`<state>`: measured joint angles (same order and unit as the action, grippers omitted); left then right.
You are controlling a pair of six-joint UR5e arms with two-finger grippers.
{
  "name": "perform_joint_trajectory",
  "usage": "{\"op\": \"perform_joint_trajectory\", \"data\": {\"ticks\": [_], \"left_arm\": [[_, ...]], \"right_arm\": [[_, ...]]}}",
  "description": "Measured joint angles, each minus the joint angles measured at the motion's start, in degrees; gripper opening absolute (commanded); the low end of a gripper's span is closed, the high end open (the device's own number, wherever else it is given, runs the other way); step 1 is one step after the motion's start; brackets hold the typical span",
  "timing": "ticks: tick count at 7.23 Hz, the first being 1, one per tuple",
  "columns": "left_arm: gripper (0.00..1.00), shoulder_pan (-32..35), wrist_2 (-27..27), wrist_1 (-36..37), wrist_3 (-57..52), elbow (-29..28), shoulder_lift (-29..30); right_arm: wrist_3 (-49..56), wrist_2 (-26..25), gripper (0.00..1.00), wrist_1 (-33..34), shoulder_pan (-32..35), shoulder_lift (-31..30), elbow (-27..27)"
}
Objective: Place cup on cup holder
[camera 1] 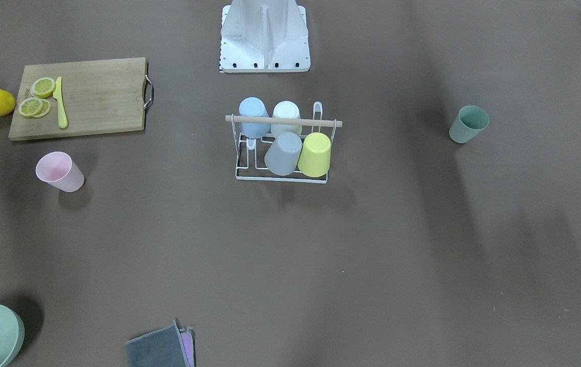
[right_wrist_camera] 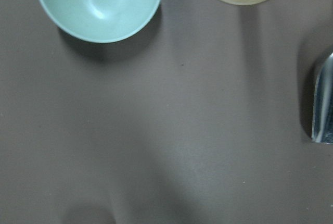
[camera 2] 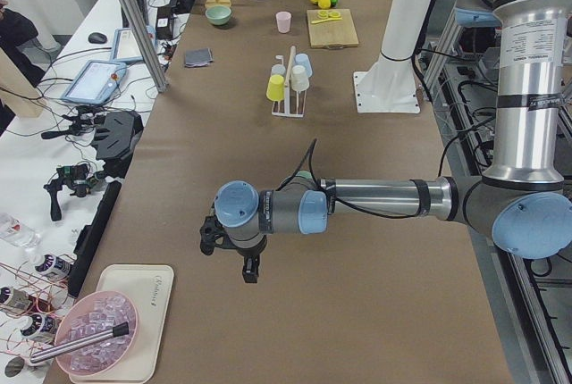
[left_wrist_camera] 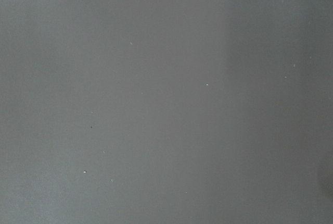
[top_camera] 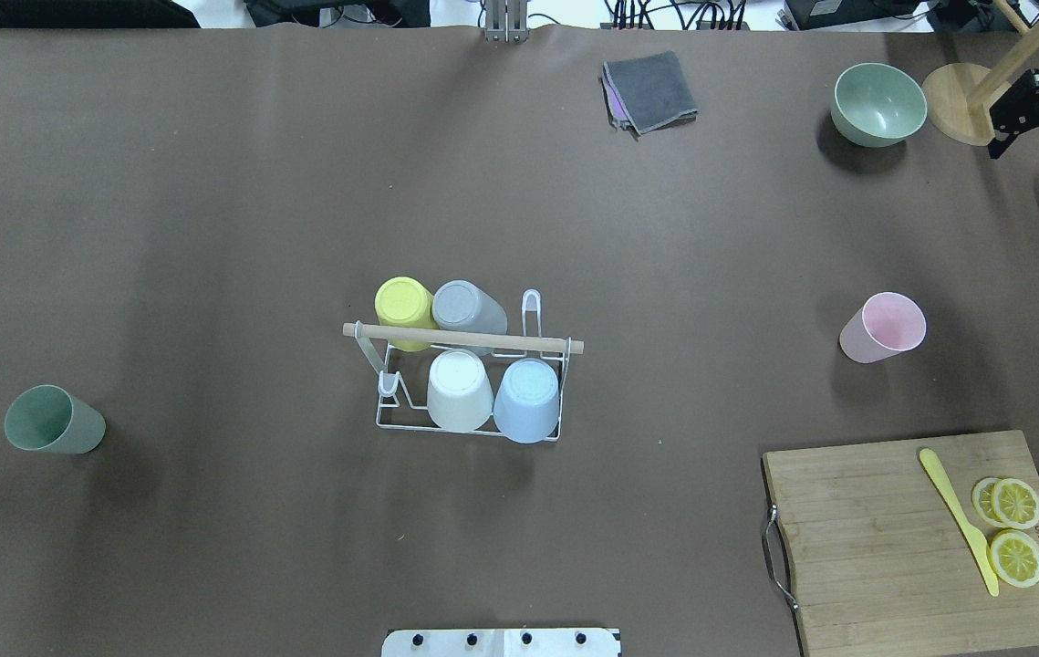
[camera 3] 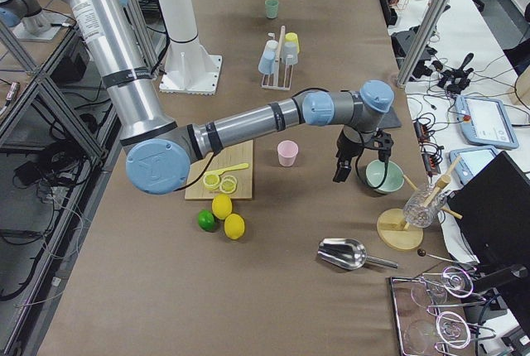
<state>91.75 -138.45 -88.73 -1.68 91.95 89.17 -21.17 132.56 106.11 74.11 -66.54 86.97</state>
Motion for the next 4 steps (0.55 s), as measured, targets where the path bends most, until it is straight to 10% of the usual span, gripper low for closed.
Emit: {"op": "perform_joint_trajectory", "data": {"ticks": [4], "left_arm": [[0.98,1.74,0.04,0.34,4.61,-7.49,12.70]], "right_arm": [[11.40,0.04,0.99,4.08,-8.56,4.09,-5.85]]}}
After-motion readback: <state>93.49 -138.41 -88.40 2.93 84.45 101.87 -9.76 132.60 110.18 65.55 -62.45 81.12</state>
